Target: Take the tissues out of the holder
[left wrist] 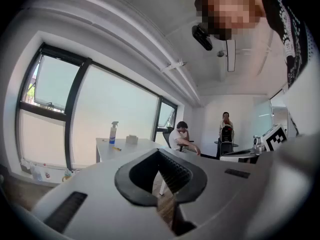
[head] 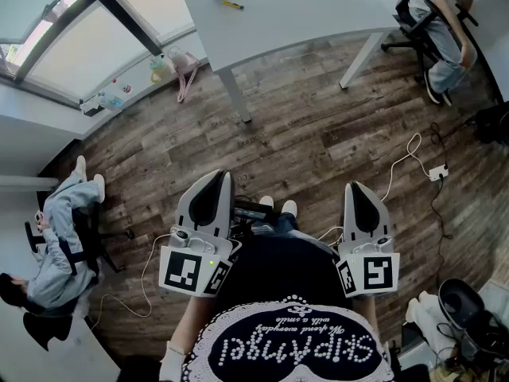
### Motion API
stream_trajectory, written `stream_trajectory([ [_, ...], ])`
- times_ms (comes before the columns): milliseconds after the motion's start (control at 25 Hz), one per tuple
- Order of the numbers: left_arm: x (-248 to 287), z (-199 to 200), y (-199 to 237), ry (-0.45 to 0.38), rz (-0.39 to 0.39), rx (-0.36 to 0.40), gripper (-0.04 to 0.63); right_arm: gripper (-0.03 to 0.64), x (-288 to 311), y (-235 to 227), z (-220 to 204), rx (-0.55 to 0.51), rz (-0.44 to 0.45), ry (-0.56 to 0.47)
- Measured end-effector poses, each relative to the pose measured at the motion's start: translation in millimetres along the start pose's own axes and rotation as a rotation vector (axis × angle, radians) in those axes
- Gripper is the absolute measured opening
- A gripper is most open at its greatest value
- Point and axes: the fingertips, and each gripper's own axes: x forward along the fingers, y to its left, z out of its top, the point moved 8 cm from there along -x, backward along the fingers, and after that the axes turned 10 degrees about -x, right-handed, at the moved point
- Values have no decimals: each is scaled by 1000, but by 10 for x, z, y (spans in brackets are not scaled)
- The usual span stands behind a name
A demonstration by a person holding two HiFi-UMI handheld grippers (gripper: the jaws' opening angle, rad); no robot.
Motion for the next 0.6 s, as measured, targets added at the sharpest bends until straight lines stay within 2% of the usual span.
stream_trajectory([
  [600, 285, -45, -165, 15, -19, 24, 2, 12, 106, -271, -52, 5, 18, 0],
])
